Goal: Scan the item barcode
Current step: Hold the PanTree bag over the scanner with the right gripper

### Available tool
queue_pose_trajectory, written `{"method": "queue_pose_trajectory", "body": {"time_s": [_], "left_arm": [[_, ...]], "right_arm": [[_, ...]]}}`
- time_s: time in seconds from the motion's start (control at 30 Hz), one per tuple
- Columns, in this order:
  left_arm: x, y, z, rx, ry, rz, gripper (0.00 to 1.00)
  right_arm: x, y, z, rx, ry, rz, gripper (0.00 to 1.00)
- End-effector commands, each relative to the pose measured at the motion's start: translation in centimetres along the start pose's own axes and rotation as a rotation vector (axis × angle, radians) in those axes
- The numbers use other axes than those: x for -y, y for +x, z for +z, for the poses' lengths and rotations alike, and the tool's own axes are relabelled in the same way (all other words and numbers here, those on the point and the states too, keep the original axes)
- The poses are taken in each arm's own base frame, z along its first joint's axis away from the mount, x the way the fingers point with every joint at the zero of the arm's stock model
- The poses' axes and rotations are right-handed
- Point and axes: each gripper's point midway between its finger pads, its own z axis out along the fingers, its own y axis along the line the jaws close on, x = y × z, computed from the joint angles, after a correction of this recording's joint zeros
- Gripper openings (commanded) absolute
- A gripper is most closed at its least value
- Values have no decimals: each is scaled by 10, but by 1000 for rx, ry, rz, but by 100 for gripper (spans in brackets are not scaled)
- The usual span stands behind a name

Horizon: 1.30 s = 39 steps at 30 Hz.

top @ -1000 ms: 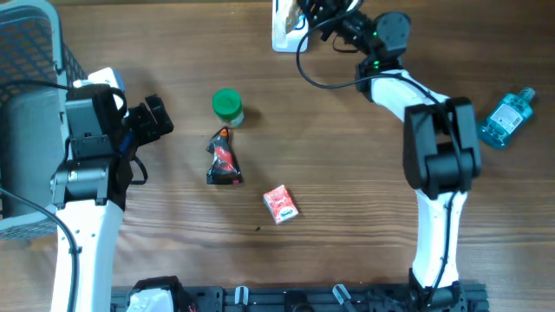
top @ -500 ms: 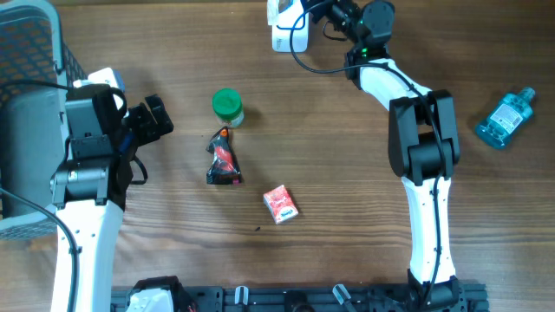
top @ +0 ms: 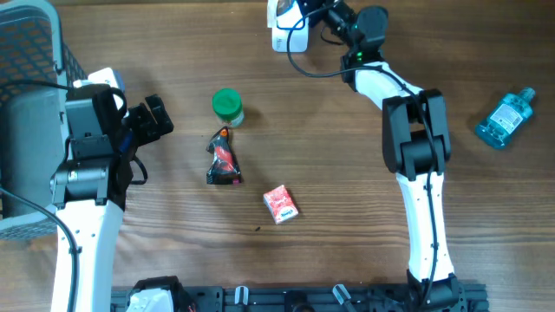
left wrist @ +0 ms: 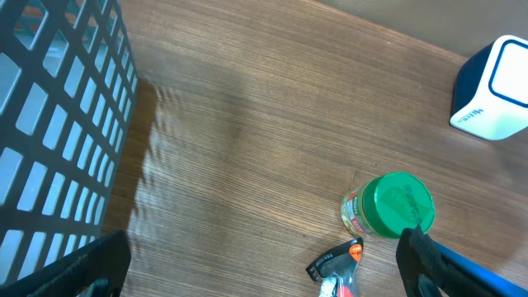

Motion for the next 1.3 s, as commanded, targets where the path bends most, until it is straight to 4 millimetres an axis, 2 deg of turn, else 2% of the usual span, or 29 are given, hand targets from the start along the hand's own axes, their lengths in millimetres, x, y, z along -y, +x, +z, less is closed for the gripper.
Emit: {"method": "queue_pose_trajectory", "body": {"time_s": [0.0,0.13,0.2,0.3,0.57,0.73,0.87,1.0,1.03,1.07,1.13,1.27], "left_arm": [[3,-2,-1,5,13,-4,100],[3,-2,-1,5,13,-4,100],[3,-2,-1,5,13,-4,100],[3,-2,-1,5,13,-4,100],[3,-2,-1,5,13,-4,100],[3,-2,-1,5,13,-4,100],[3,-2,-1,5,13,-4,100],[3,-2,-1,5,13,-4,100],[3,-2,-1,5,13,-4,100],[3,-2,-1,5,13,-4,100],[3,-2,-1,5,13,-4,100],[3,-2,-1,5,13,-4,100]], "right_arm": [[-21,9,7,-19,-107,-8,8],[-35,14,5,-55,-186,-49,9],[-46,15,2,-67,-247,-80,5],[-51,15,-1,-71,-282,-114,4],[-34,19,-7,-99,-252,-207,4],[-27,19,-6,-95,-221,-219,9],[-34,9,-7,-65,-245,-179,10],[-62,-24,-21,0,-378,-171,5],[-62,-31,-24,7,-386,-139,4],[-59,-37,-26,2,-381,-82,4],[-39,-44,-32,-19,-330,49,10],[-3,-41,-38,-66,-223,221,14]]}}
